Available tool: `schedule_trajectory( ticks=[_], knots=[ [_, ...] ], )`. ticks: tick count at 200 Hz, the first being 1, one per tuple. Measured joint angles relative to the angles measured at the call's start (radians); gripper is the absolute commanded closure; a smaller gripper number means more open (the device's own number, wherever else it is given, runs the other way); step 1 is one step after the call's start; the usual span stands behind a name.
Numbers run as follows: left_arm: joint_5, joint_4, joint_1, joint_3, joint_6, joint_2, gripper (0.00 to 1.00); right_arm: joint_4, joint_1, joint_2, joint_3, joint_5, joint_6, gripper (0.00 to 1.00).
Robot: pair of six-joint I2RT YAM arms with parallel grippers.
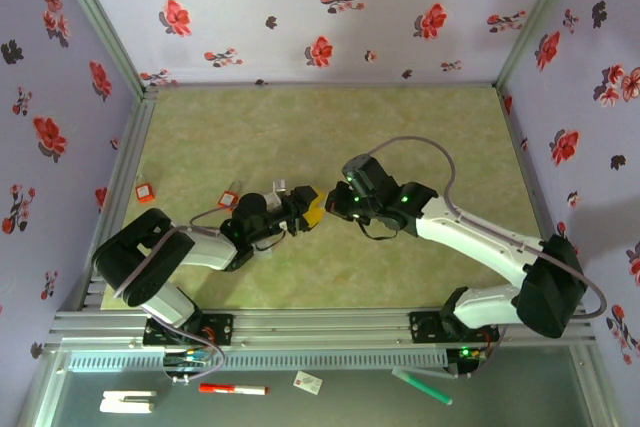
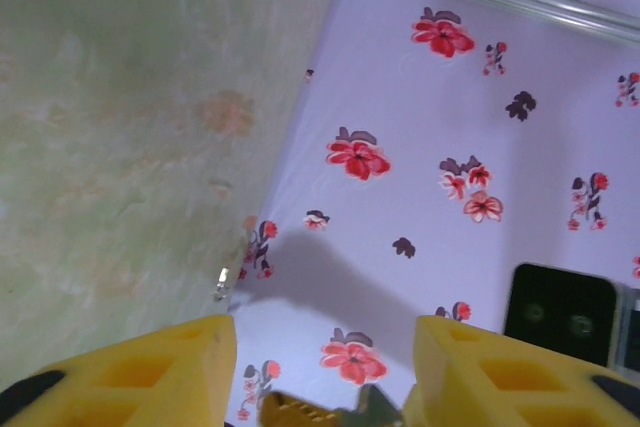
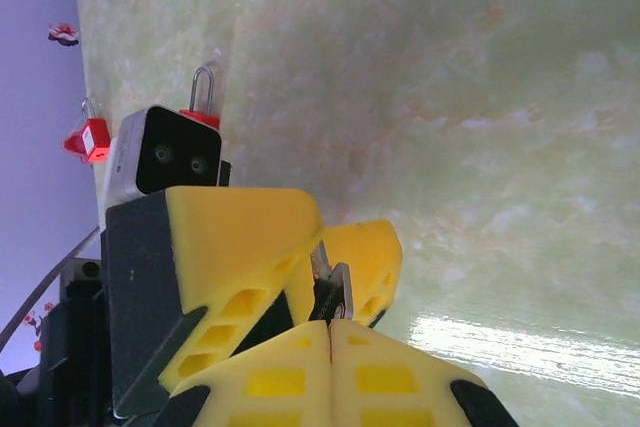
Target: Unlock with the key
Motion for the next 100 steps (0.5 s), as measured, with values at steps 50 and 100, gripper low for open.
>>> schedule_trajectory(
  ticks=[50,100],
  knots=[
    [-0.008,0.017,0.000,0.000,-0.009,0.000,0.78,0.013,0.002,-0.023,-0.030,-0.003,0.009,1.00],
    [-0.008,0.017,0.000,0.000,0.000,-0.006,0.99,0.015,0.002,-0.030,-0.043,-0.003,0.008,1.00]
  ],
)
